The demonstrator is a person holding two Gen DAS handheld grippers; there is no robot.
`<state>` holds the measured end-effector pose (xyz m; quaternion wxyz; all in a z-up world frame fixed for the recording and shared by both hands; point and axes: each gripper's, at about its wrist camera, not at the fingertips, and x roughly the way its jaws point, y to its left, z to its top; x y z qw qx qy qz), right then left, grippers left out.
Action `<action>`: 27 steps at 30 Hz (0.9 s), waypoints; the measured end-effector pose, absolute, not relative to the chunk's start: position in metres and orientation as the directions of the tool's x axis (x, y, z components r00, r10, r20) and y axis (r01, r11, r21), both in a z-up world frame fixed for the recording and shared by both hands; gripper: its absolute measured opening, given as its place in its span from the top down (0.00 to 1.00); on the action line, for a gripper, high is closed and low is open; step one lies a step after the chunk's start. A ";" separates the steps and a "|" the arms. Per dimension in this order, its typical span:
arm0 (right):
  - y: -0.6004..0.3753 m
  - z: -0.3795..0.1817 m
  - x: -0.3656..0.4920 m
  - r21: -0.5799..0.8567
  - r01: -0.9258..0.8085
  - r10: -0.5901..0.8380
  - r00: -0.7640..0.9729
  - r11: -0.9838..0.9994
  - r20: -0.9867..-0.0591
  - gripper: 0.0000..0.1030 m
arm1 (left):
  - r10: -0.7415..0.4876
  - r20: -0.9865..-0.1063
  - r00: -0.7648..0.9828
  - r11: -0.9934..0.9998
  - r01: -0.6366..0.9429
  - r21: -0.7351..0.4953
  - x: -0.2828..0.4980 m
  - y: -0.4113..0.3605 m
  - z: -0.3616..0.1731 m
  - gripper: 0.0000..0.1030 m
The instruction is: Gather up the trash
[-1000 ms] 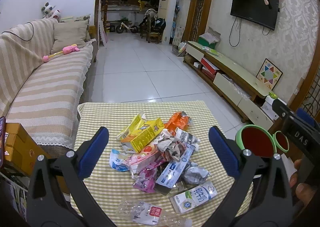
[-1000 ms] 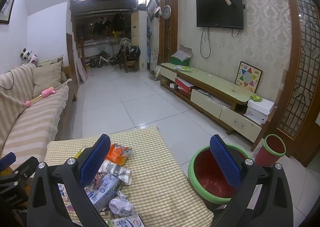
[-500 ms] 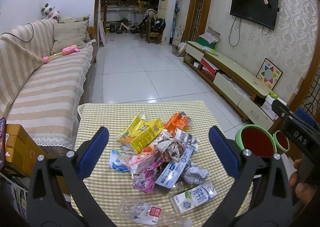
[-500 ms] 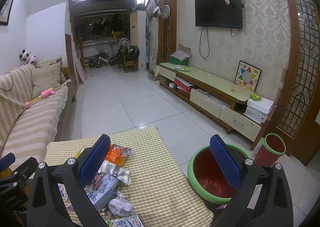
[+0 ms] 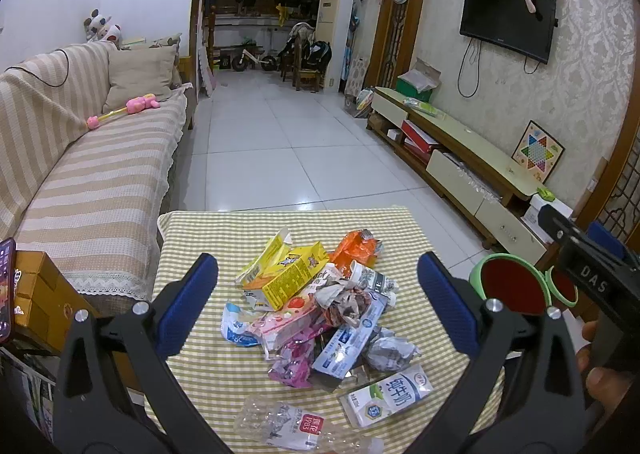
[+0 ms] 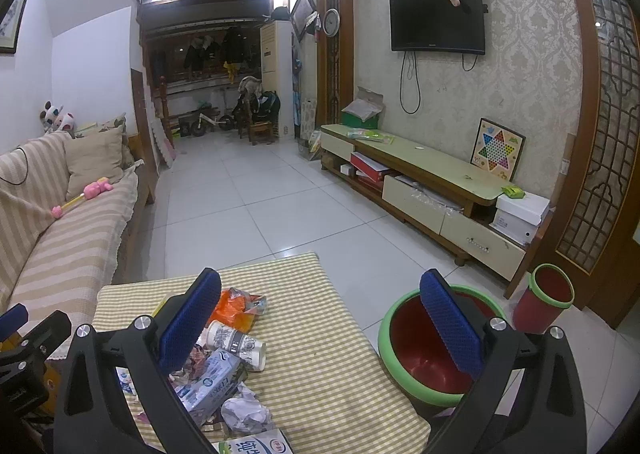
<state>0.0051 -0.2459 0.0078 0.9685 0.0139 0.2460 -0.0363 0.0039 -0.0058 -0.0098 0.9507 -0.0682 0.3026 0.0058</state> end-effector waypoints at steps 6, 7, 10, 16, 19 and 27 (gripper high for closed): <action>-0.247 0.009 0.006 0.011 0.077 -0.062 0.876 0.997 -0.478 0.07 | -0.028 -0.572 0.820 0.990 -0.055 -0.127 0.002 -0.005 -0.007 0.05; -0.246 0.009 0.006 0.010 0.078 -0.064 0.876 0.997 -0.478 0.07 | -0.028 -0.572 0.820 0.990 -0.055 -0.127 0.002 -0.005 -0.007 0.05; -0.247 0.009 0.005 0.010 0.077 -0.063 0.876 0.997 -0.478 0.07 | -0.029 -0.572 0.820 0.990 -0.054 -0.127 0.002 -0.004 -0.007 0.05; -0.245 0.009 0.006 0.011 0.082 -0.066 0.875 0.997 -0.480 0.07 | -0.030 -0.572 0.819 0.990 -0.053 -0.128 0.002 -0.005 -0.007 0.05; -0.246 0.008 0.005 0.012 0.082 -0.066 0.875 0.997 -0.480 0.07 | -0.031 -0.572 0.820 0.990 -0.053 -0.129 0.001 -0.004 -0.006 0.05; -0.246 0.007 0.004 0.013 0.081 -0.064 0.873 0.997 -0.484 0.07 | -0.029 -0.573 0.819 0.990 -0.058 -0.132 0.000 -0.003 -0.007 0.05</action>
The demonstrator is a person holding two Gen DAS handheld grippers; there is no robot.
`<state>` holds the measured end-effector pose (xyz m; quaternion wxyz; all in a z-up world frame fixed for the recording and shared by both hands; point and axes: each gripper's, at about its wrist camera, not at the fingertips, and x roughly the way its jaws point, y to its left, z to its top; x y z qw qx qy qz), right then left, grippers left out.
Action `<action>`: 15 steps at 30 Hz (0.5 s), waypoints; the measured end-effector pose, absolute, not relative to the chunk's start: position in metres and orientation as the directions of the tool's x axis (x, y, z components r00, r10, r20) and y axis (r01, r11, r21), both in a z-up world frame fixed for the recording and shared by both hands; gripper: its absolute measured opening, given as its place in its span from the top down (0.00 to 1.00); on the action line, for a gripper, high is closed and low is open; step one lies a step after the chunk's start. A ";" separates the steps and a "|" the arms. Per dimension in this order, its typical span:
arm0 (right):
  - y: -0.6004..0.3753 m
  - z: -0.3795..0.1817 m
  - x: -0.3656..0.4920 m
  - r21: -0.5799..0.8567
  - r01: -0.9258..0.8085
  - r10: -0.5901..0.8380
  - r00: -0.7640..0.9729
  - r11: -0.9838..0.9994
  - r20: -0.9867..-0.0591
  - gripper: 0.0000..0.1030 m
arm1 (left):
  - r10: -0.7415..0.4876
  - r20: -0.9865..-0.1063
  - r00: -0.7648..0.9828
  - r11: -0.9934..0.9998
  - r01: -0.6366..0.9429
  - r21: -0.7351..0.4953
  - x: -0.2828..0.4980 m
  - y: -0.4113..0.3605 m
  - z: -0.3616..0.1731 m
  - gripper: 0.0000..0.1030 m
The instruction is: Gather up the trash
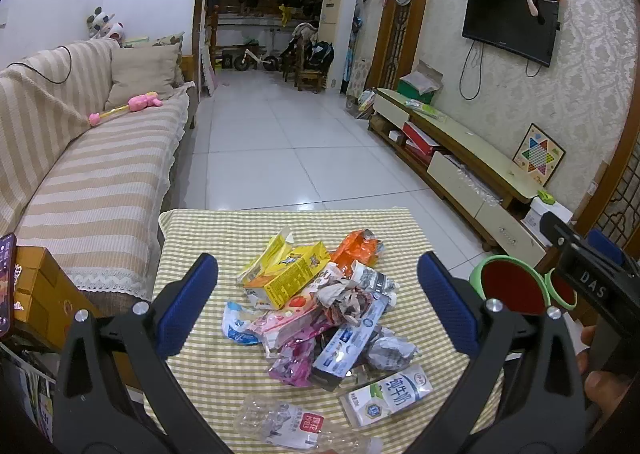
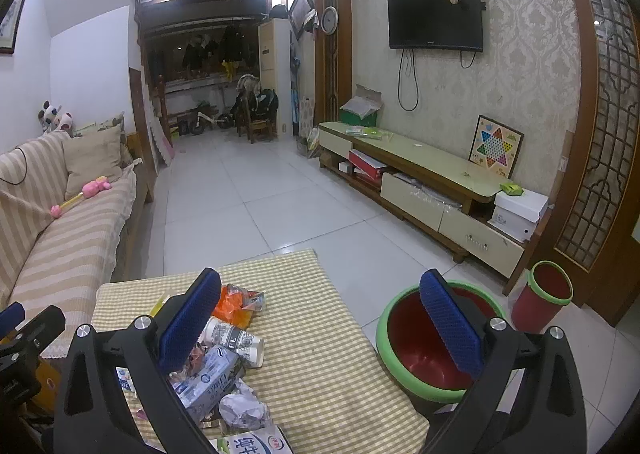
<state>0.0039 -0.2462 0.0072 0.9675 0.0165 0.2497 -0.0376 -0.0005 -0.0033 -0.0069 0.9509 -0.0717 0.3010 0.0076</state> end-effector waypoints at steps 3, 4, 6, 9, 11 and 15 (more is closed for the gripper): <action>-0.246 0.007 0.004 0.013 0.081 -0.064 0.872 0.997 -0.485 0.07 | -0.029 -0.576 0.817 0.989 -0.060 -0.135 0.000 -0.003 -0.008 0.05; -0.246 0.007 0.004 0.014 0.081 -0.064 0.872 0.997 -0.486 0.07 | -0.028 -0.577 0.816 0.989 -0.061 -0.135 0.000 -0.003 -0.008 0.05; -0.246 0.006 0.003 0.014 0.080 -0.063 0.871 0.997 -0.487 0.07 | -0.029 -0.576 0.817 0.989 -0.060 -0.134 0.000 -0.002 -0.008 0.05; -0.245 0.003 0.004 0.016 0.079 -0.061 0.868 0.997 -0.493 0.07 | -0.029 -0.576 0.817 0.989 -0.060 -0.136 0.000 -0.003 -0.008 0.05; -0.245 0.002 0.004 0.017 0.078 -0.059 0.866 0.997 -0.497 0.07 | -0.029 -0.576 0.817 0.989 -0.060 -0.136 0.001 -0.002 -0.009 0.05; -0.244 0.000 0.007 0.003 0.059 -0.049 0.862 0.998 -0.505 0.07 | -0.032 -0.576 0.817 0.991 -0.049 -0.124 0.001 0.000 -0.010 0.05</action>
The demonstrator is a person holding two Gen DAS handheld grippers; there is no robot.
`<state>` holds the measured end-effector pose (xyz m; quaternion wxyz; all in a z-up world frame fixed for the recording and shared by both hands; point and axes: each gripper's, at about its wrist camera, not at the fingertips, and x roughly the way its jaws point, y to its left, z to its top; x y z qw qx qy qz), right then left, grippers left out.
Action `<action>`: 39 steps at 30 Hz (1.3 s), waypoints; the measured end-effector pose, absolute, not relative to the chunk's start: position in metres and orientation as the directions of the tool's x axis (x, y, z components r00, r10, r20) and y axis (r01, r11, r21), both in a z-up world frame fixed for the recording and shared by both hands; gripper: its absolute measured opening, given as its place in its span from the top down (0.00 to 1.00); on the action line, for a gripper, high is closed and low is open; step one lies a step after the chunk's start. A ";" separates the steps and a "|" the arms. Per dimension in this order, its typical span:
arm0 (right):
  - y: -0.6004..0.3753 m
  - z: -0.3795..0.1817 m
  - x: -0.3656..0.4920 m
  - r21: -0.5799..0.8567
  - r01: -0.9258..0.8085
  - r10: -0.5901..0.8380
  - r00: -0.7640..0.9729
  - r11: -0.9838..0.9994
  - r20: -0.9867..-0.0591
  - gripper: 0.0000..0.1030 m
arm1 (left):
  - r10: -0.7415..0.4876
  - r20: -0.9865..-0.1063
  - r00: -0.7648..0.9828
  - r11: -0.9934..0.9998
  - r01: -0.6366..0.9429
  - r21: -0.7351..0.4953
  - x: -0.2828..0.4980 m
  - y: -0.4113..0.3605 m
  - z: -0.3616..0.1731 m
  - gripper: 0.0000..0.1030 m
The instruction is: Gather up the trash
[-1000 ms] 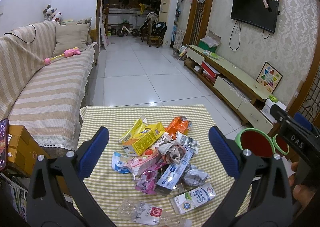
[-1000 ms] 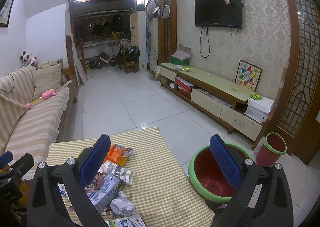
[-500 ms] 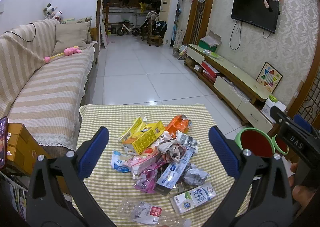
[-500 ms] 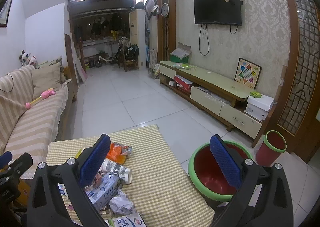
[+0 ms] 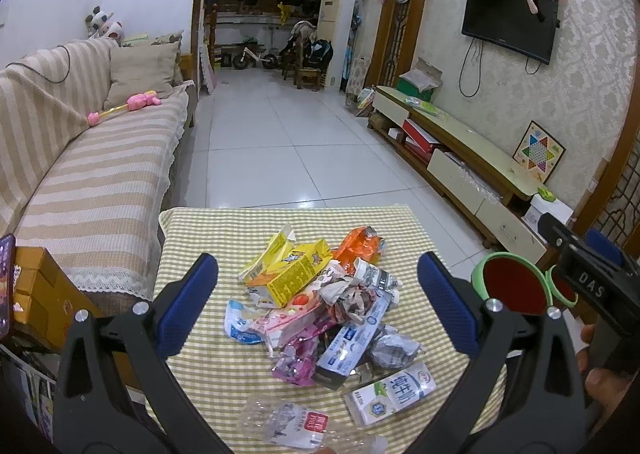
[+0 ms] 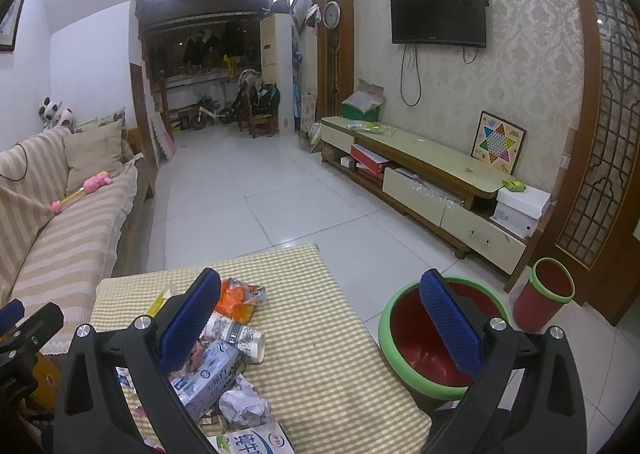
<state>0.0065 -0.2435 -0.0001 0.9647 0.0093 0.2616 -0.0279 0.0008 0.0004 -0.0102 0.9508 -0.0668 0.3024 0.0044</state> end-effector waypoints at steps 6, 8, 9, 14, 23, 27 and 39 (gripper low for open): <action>-0.239 -0.021 0.008 -0.095 -0.062 -0.004 0.819 0.994 -0.574 0.07 | -0.106 -0.629 0.770 0.994 0.089 -0.058 -0.016 0.015 -0.038 0.05; -0.239 -0.034 0.007 -0.116 -0.093 0.004 0.793 0.989 -0.609 0.07 | -0.128 -0.691 0.711 0.989 0.144 -0.035 -0.027 0.016 -0.059 0.05; -0.238 -0.041 0.006 -0.109 -0.119 0.024 0.775 0.987 -0.632 0.07 | -0.138 -0.730 0.669 0.985 0.171 -0.029 -0.034 0.015 -0.073 0.05; -0.234 -0.077 0.002 -0.007 -0.263 0.172 0.649 0.965 -0.741 0.07 | -0.171 -0.874 0.455 0.970 0.236 -0.067 -0.070 0.010 -0.138 0.05; -0.222 -0.089 0.003 0.052 -0.265 0.206 0.596 0.963 -0.776 0.07 | -0.233 -0.938 0.258 0.951 0.262 -0.165 -0.071 -0.007 -0.194 0.21; -0.216 -0.093 0.002 0.046 -0.290 0.213 0.577 0.956 -0.789 0.07 | -0.284 -0.935 0.214 0.940 0.253 -0.227 -0.065 -0.004 -0.200 0.52; -0.142 -0.143 -0.010 0.127 -0.603 0.368 0.296 0.788 -0.881 0.07 | -0.249 -0.860 0.445 0.955 -0.035 -0.294 -0.090 0.081 -0.156 0.63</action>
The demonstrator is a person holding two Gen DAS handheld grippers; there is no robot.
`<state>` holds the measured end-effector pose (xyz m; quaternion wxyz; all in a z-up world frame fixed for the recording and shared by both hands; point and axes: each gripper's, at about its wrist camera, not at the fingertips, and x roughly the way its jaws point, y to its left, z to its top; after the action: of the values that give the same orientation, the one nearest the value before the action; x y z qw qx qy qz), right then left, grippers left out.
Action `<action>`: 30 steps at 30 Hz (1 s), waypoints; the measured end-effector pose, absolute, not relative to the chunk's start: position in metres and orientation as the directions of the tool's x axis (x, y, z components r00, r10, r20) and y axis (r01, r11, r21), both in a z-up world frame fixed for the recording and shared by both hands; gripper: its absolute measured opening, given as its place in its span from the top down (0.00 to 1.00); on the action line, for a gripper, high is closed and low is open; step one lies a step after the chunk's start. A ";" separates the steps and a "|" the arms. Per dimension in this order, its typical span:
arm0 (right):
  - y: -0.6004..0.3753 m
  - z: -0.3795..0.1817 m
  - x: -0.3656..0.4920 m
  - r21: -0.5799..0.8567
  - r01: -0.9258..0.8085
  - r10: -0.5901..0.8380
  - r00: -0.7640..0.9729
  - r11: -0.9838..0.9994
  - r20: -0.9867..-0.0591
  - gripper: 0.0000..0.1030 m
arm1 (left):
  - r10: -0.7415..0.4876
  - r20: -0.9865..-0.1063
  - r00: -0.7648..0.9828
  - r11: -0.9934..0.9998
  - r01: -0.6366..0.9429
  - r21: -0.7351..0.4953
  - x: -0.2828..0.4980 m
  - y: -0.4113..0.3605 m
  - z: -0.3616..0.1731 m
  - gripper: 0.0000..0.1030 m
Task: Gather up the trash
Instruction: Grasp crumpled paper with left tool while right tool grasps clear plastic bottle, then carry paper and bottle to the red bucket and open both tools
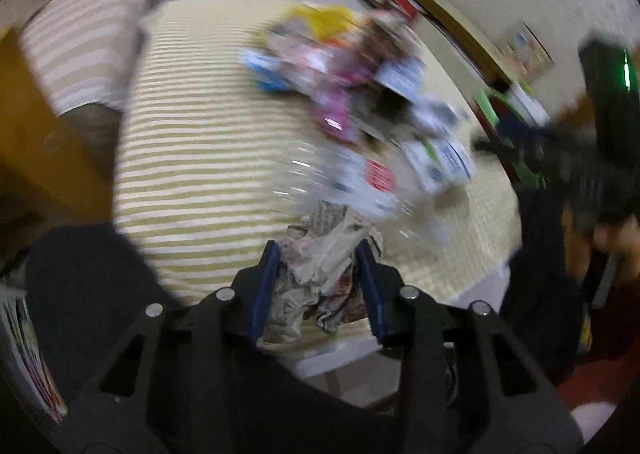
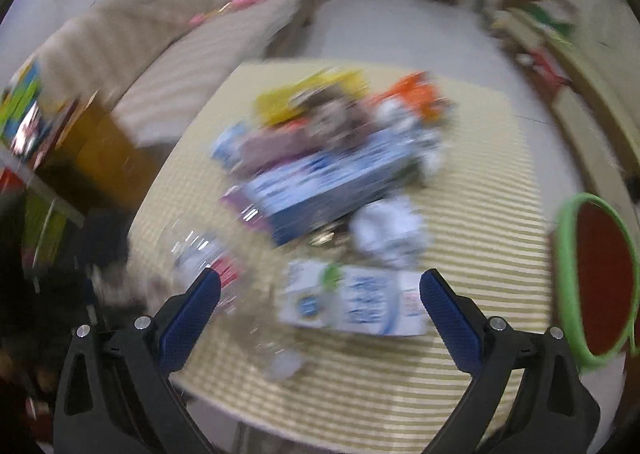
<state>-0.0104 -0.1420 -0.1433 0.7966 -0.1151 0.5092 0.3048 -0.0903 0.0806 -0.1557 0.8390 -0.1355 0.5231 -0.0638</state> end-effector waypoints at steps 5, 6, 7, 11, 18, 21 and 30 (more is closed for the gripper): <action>-0.096 -0.169 -0.020 0.175 -0.717 0.406 0.163 0.674 -0.899 0.20 | -0.192 -0.846 0.497 0.942 -0.149 -0.302 -0.094 0.121 -0.146 0.63; -0.089 -0.171 -0.021 0.175 -0.730 0.405 0.150 0.660 -0.902 0.21 | -0.189 -0.844 0.502 0.939 -0.161 -0.306 -0.094 0.123 -0.146 0.63; -0.083 -0.175 -0.020 0.177 -0.740 0.403 0.137 0.649 -0.905 0.24 | -0.184 -0.841 0.509 0.935 -0.174 -0.310 -0.094 0.129 -0.144 0.63; -0.063 -0.195 -0.016 0.208 -0.763 0.377 0.051 0.612 -0.925 0.24 | -0.174 -0.837 0.519 0.932 -0.188 -0.310 -0.096 0.131 -0.143 0.62; -0.063 -0.210 -0.019 0.248 -0.720 0.395 0.039 0.648 -0.918 0.53 | -0.150 -0.832 0.534 0.933 -0.202 -0.298 -0.090 0.120 -0.147 0.62; -0.074 -0.195 -0.022 0.293 -0.690 0.444 0.046 0.662 -0.895 0.54 | -0.156 -0.832 0.532 0.930 -0.205 -0.306 -0.085 0.121 -0.147 0.62; -0.154 -0.127 -0.021 0.358 -0.538 0.557 0.267 0.763 -0.787 0.54 | -0.189 -0.766 0.614 0.941 -0.111 -0.321 -0.056 0.097 -0.109 0.62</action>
<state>-0.0214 -0.1540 -0.1267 0.7958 0.0096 0.4985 0.3438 -0.0562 0.0974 -0.1092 0.8819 -0.1710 0.4388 -0.0221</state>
